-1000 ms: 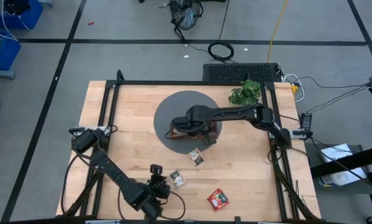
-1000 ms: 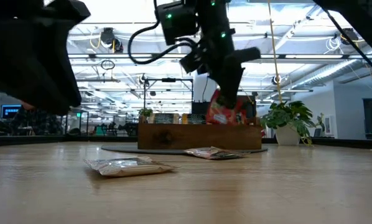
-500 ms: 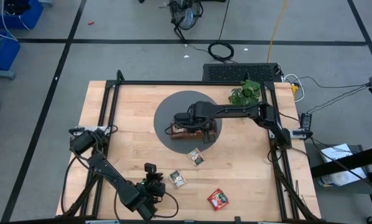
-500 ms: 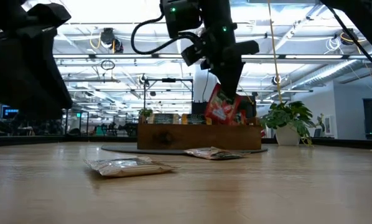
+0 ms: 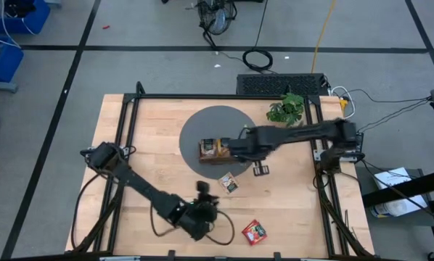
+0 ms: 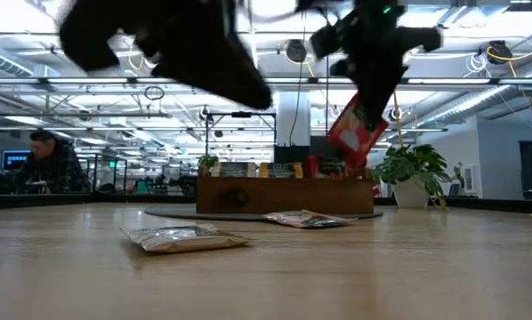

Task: Pick & Place Tea
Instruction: Put the red tea bag into the right section of the wooden organizer

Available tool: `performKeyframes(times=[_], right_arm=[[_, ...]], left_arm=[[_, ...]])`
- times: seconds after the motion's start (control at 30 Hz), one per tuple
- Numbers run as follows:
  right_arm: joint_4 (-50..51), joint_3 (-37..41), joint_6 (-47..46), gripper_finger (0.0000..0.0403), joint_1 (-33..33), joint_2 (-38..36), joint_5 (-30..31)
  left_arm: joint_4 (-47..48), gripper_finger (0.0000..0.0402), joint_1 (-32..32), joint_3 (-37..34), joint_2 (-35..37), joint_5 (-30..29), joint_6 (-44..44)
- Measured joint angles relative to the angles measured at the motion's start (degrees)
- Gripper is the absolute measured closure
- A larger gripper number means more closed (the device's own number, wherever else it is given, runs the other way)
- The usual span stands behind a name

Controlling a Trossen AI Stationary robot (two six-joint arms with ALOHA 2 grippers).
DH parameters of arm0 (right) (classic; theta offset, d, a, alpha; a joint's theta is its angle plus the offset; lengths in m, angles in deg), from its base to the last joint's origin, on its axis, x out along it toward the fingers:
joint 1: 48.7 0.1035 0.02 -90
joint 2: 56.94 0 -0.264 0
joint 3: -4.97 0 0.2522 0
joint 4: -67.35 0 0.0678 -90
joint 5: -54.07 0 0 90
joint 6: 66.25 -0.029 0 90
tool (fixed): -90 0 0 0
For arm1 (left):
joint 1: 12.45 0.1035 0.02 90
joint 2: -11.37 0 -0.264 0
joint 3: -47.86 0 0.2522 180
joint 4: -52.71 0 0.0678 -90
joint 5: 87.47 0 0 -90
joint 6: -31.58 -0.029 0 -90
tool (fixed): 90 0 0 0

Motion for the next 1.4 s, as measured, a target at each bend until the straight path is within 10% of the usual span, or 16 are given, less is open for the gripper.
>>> performKeyframes(times=[0.17, 0.73, 1.13, 1.4], right_arm=[[-15.5, 12.1, -3.4, 0.0403, 4.1, -12.2, -1.5], [-23.5, 20.8, -7.3, 0.0403, 10.6, -15.0, 1.8], [-32.1, 20.8, -2.5, 0.0403, 11.1, -14.9, 3.1], [-33.5, 20.6, -2.3, 0.0403, 11.2, -15.0, 3.3]], left_arm=[[-12.9, 0.0314, 4.4, -0.3, 3.4, 16.3, -13.0], [-17.3, 0.0304, 18.2, -0.3, 7.1, 29.2, 1.9], [-18.3, 0.008, 18.4, -0.2, 6.3, 22.9, -5.1], [-16.4, 0.0065, 19.6, -0.3, 4.4, 18.1, -6.8]])
